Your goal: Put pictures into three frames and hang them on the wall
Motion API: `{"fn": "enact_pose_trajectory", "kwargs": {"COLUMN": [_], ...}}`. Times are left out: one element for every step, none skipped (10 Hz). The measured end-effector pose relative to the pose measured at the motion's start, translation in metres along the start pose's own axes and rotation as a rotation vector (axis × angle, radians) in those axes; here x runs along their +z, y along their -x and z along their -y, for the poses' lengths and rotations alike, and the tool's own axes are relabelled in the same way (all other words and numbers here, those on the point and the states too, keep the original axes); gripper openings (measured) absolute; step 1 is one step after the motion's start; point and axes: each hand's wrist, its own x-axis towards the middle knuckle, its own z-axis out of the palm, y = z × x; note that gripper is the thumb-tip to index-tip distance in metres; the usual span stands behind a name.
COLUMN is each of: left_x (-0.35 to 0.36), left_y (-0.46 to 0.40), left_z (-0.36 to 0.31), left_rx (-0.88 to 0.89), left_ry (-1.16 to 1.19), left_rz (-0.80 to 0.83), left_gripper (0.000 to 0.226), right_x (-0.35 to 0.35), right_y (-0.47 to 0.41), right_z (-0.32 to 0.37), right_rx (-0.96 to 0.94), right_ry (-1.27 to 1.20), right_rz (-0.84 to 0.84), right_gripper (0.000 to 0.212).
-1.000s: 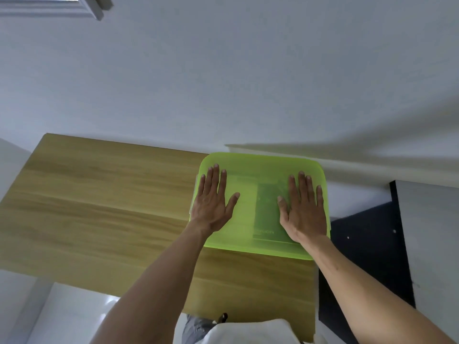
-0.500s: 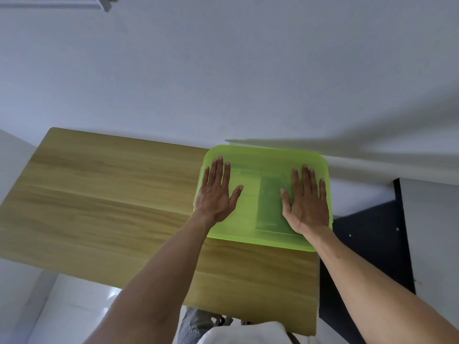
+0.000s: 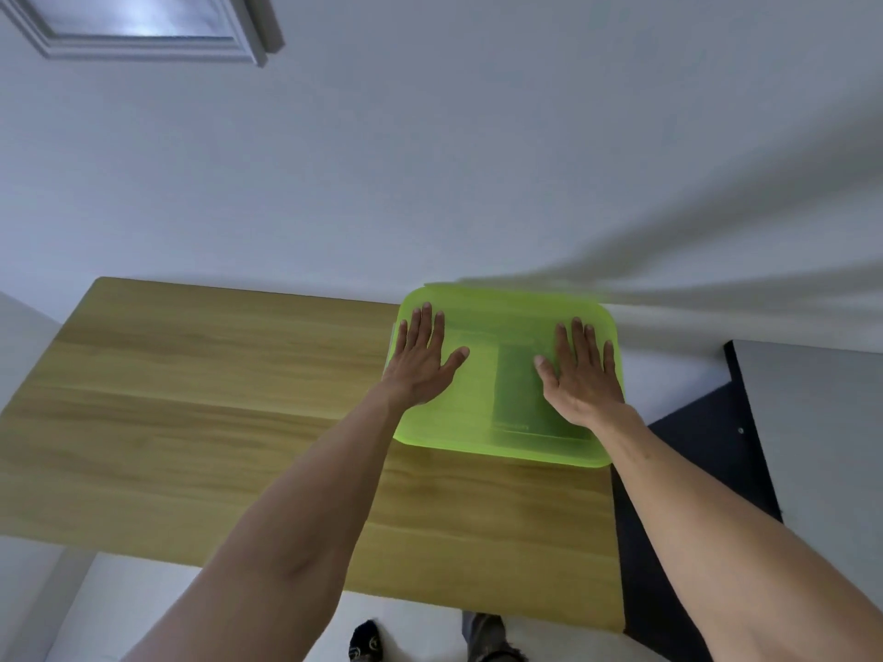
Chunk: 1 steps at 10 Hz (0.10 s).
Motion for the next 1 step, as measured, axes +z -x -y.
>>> {"fn": "enact_pose_trajectory", "kwargs": {"left_x": [-0.0129], "left_y": [0.0219], "left_z": [0.0079], "left_rx": [0.043], "left_ry": [0.140], "left_rz": [-0.275], "left_gripper": [0.074], "right_x": [-0.0055], "right_y": [0.0164], "right_z": [0.0088], "right_rx": [0.003], "right_ry": [-0.018], "right_rz": [-0.091], "right_gripper": [0.072]}}
